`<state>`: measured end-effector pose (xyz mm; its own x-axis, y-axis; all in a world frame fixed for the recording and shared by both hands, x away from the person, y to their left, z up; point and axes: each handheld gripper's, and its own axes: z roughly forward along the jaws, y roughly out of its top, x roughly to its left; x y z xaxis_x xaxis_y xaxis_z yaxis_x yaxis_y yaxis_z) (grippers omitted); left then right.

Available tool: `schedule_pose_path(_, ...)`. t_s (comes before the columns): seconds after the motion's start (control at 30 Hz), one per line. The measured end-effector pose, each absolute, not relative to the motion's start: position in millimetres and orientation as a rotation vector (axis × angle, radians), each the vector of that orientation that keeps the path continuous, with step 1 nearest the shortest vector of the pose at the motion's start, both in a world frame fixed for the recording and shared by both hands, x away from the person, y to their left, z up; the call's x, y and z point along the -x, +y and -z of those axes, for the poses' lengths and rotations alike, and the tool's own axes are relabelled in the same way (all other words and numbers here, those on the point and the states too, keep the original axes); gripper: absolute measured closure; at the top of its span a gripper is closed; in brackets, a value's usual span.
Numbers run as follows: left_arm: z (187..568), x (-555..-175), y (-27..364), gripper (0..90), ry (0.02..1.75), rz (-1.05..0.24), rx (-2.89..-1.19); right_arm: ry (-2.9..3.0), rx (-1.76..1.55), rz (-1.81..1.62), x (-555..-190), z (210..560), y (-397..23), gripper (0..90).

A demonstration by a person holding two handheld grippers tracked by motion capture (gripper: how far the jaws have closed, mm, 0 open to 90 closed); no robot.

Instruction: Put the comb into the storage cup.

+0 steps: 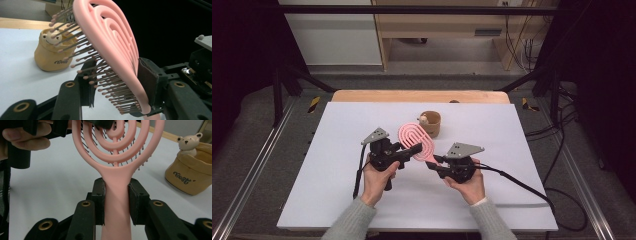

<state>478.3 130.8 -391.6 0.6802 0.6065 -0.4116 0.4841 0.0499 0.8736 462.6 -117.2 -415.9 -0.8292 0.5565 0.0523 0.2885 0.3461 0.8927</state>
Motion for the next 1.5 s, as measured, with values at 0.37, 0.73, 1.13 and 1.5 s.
schedule_pose_path(0.37,387.4,-474.2,127.7,57.2,0.895,-0.121,-1.574,2.357,-0.752,-1.490,-462.9,416.5,-116.6,70.6)
schedule_pose_path(0.73,384.8,-470.7,124.6,60.7,0.877,-0.112,-1.579,2.365,-0.751,-1.486,-463.5,417.7,-115.9,70.7)
schedule_pose_path(1.13,381.2,-465.4,119.6,62.6,0.841,-0.136,-1.592,2.369,-0.752,-1.491,-463.5,418.1,-115.5,70.3)
schedule_pose_path(1.5,376.9,-462.5,116.2,62.9,0.822,-0.175,-1.612,2.364,-0.752,-1.497,-462.9,417.6,-115.6,69.8)
